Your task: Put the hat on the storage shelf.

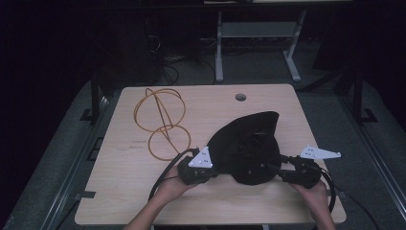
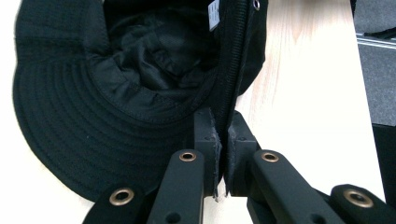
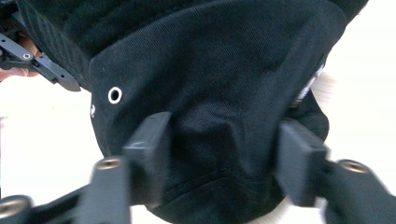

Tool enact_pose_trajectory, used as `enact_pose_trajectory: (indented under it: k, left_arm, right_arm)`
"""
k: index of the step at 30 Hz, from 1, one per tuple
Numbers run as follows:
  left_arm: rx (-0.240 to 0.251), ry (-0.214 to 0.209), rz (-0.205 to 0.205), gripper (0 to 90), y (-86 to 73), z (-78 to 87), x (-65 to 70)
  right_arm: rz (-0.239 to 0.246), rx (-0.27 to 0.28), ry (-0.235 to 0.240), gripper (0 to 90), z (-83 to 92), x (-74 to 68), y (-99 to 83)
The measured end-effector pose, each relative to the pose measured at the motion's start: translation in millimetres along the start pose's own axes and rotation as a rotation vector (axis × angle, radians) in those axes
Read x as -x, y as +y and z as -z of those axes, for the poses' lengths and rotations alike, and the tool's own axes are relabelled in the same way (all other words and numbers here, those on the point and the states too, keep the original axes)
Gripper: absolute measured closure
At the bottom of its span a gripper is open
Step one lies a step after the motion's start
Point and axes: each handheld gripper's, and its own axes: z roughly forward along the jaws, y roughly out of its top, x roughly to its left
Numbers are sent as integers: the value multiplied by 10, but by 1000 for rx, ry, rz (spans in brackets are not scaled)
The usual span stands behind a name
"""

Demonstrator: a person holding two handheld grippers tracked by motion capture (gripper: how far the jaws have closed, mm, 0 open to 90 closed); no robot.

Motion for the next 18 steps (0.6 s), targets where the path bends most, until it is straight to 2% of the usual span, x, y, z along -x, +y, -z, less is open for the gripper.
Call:
enact_pose_trajectory:
  k: [2, 10, 12, 18]
  left_arm:
    - [-2, -2, -3, 857, -19, -4, 2]
    - [-11, -7, -8, 856, -34, -14, 37]
    - [-10, -4, -12, 855, -37, -6, 37]
    - [-9, 7, -11, 818, -33, 36, 50]
  right_arm:
    - [21, 1, -9, 559, -32, -28, 5]
    - [81, -33, -67, 828, -140, -129, 16]
    - [81, -34, -76, 865, -127, -136, 19]
    - [68, -3, -85, 882, -19, -144, 29]
